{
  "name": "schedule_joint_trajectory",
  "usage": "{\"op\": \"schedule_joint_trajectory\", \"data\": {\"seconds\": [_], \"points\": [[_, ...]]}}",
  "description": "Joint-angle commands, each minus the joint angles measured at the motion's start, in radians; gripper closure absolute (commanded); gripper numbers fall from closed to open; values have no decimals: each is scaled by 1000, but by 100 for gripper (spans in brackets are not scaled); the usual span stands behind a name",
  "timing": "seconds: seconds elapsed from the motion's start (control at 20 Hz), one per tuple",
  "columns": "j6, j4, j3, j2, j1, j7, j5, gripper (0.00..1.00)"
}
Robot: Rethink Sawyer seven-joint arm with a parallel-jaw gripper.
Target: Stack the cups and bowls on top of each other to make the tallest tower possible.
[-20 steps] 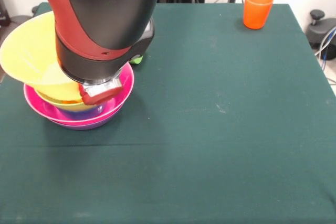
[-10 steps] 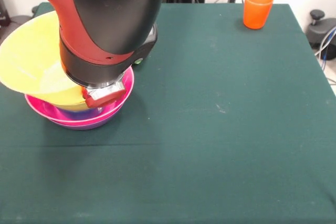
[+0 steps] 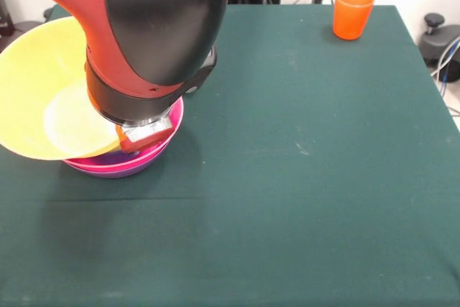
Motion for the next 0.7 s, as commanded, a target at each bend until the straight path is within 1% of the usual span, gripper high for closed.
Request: {"op": "schedule_joint_trajectory", "data": {"seconds": [0.05,0.25,0.7], "points": [[97,28,63,14,25,119,-11,0],[82,66,82,0,42,115,-26,0],[63,112,94,-20,57,95,-49,0]]}}
